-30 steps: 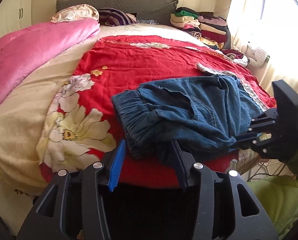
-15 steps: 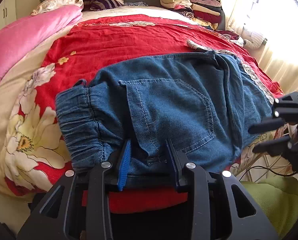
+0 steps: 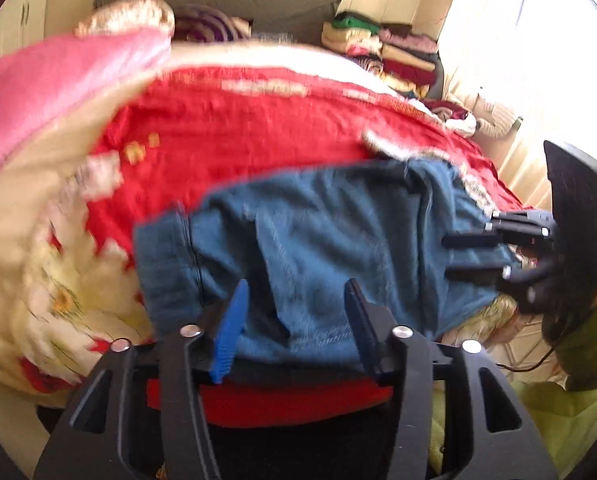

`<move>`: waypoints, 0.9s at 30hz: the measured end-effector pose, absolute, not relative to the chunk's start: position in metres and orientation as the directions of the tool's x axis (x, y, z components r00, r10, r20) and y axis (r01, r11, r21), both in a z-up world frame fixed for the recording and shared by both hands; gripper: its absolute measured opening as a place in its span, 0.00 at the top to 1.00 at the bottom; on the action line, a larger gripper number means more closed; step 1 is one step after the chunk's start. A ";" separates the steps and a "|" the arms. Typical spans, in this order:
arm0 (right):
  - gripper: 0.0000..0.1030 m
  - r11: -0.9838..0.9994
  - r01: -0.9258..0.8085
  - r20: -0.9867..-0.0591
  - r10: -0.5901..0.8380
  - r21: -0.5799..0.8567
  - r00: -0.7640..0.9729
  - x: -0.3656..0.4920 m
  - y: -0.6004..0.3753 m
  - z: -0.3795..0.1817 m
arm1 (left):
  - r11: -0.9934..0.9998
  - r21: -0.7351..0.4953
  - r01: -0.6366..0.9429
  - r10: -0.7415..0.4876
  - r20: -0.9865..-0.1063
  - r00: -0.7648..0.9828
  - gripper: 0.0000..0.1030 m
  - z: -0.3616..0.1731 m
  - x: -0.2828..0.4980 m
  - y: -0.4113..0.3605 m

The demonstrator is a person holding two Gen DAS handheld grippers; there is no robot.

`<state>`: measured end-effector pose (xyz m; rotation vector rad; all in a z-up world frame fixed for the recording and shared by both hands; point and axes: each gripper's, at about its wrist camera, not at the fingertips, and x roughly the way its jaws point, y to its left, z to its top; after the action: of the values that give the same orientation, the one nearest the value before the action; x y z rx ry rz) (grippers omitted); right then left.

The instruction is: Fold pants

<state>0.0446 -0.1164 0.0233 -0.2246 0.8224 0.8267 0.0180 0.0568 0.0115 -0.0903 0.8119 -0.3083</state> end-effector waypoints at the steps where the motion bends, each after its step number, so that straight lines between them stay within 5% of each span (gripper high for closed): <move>1: 0.65 0.701 -0.702 -0.714 0.554 0.123 0.428 0.051 -0.127 0.030 | 0.950 -0.196 0.242 -0.308 -0.690 0.655 0.46 0.019 0.017 0.055; 4: 0.59 0.766 -0.634 -0.687 0.518 0.108 0.510 0.068 -0.152 0.045 | 0.942 -0.207 0.264 -0.333 -0.669 0.664 0.35 0.033 0.020 0.046; 13: 0.40 0.871 -0.483 -0.665 0.412 0.087 0.623 0.138 -0.186 0.072 | 0.869 -0.269 0.416 -0.476 -0.686 0.550 0.36 0.028 0.045 -0.025; 15: 0.36 0.876 -0.476 -0.673 0.397 0.075 0.624 0.151 -0.182 0.072 | 0.854 -0.274 0.443 -0.493 -0.699 0.519 0.39 0.019 0.049 -0.043; 19: 0.34 0.878 -0.474 -0.717 0.373 0.068 0.589 0.185 -0.172 0.063 | 0.831 -0.311 0.462 -0.520 -0.728 0.446 0.59 -0.004 0.063 -0.066; 27: 0.34 0.886 -0.463 -0.835 0.264 0.013 0.482 0.245 -0.130 0.009 | 0.832 -0.310 0.460 -0.502 -0.774 0.386 0.63 -0.038 0.077 -0.087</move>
<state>0.2454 -0.1296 0.0088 -0.2262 0.9725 0.4475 0.0773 -0.0873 -0.0381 -0.0466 1.0025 -0.6127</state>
